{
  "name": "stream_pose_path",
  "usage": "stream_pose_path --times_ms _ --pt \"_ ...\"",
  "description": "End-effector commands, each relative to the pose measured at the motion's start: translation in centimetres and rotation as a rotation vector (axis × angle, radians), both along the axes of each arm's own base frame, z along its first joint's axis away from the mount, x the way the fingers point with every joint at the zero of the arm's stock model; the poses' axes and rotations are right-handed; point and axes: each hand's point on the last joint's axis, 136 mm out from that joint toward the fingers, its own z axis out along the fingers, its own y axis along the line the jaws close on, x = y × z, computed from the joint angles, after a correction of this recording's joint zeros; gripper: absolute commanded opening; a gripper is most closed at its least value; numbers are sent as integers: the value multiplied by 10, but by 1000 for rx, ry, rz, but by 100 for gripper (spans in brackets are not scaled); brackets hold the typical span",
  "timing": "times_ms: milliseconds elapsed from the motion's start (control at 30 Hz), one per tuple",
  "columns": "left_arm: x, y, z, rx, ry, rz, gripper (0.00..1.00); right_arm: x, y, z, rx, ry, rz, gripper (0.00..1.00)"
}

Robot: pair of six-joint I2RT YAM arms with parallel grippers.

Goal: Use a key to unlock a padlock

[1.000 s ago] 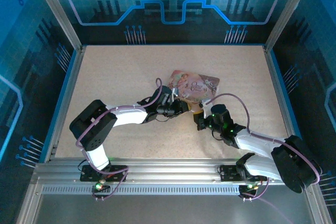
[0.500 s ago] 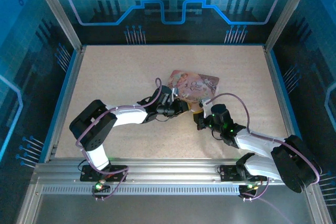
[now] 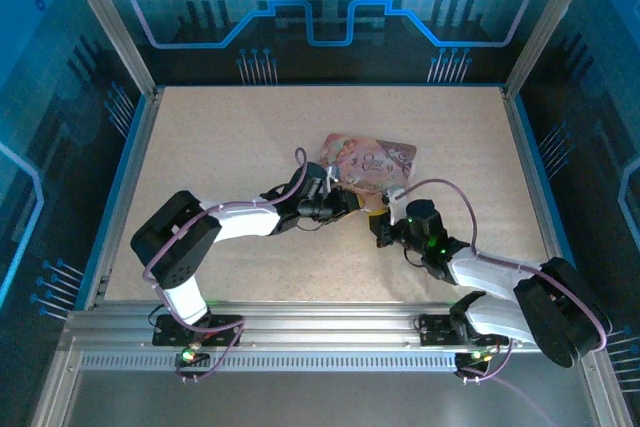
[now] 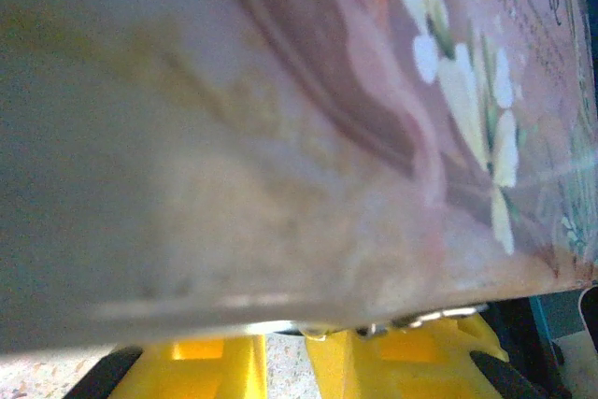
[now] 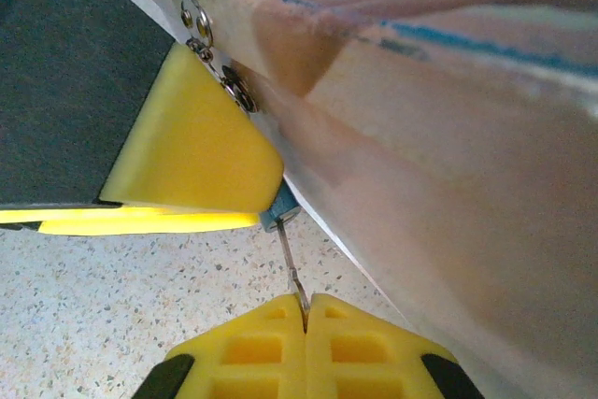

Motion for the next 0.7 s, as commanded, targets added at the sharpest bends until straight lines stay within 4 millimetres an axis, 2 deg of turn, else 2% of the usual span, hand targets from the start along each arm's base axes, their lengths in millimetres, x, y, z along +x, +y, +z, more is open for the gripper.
stream_pose_path --times_ms 0,667 --pt "-12 -20 46 -134 -35 -89 17 2 10 28 75 -106 69 0" --pt "-15 -19 51 -132 -32 -100 17 -7 9 36 98 -132 140 0"
